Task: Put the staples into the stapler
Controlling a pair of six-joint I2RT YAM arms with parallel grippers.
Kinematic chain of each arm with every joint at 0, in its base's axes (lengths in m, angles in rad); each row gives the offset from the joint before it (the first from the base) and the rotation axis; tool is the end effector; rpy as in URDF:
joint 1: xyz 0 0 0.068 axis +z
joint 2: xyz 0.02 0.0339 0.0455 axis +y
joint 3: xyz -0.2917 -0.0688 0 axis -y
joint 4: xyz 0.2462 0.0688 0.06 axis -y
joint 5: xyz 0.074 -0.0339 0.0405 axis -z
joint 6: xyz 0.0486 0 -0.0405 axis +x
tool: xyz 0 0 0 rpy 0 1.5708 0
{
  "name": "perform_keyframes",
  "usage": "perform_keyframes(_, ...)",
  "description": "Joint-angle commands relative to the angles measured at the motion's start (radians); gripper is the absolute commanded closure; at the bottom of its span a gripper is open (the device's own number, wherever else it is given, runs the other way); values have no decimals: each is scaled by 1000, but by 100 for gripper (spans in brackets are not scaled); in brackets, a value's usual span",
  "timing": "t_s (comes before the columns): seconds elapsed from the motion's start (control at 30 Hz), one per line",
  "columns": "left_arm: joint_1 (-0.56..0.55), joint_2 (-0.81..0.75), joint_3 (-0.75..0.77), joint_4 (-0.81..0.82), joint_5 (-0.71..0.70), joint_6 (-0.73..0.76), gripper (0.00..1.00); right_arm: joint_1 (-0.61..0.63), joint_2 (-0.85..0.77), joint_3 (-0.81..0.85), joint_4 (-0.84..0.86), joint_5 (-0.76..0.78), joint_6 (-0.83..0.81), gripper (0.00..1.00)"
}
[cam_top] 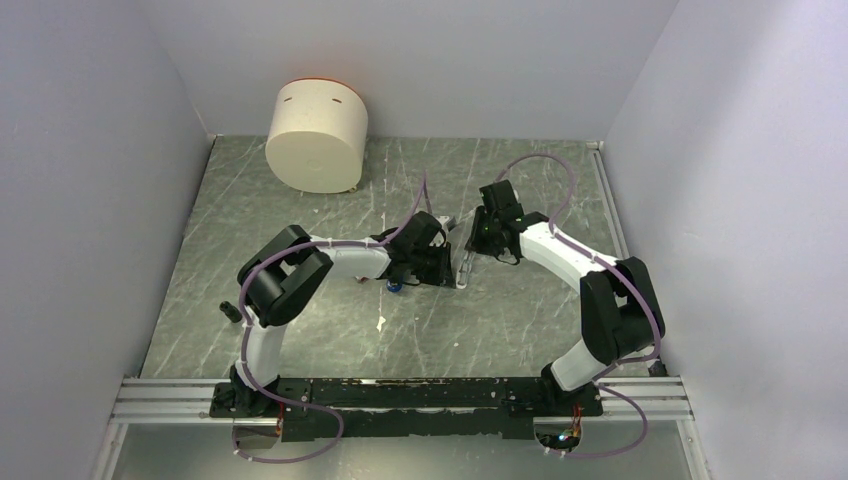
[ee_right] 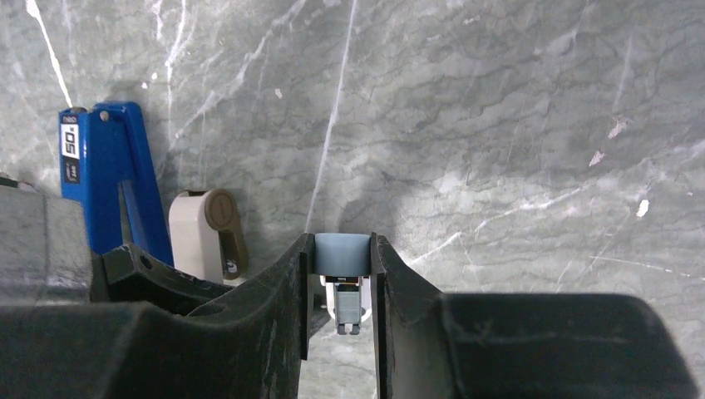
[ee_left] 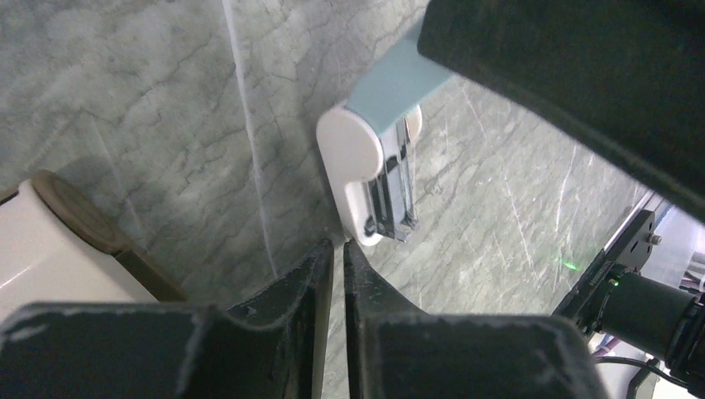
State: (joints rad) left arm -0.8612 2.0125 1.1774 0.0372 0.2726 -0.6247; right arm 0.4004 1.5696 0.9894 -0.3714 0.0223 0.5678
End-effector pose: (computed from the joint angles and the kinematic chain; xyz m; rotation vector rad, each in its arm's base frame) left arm 0.2759 -0.3414 0.1485 0.4472 2.5443 -0.9705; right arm 0.3040 0.1275 0.2206 0.2232 2.5509 0.3559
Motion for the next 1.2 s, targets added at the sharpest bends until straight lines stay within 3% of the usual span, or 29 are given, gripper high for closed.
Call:
perform_keyframes(0.0, -5, 35, 11, 11, -56, 0, 84, 21, -30, -25, -12, -18, 10, 82)
perform_keyframes(0.43, -5, -11, -17, 13, -85, -9, 82, 94, -51, -28, -55, 103, 41, 82)
perform_keyframes(0.67, -12, -105, -76, 39, -45, -23, 70, 107, -78, -29, -16, 198, 79, 82)
perform_keyframes(0.87, -12, -97, -89, 77, 11, -37, 65, 110, -80, -31, 2, 215, 108, 82)
perform_keyframes(1.0, -13, -69, -72, 71, 3, -31, 67, 110, -71, -28, 3, 203, 108, 82)
perform_keyframes(1.17, -13, -43, -46, 53, -50, -29, 75, 110, -66, -32, 7, 185, 108, 82)
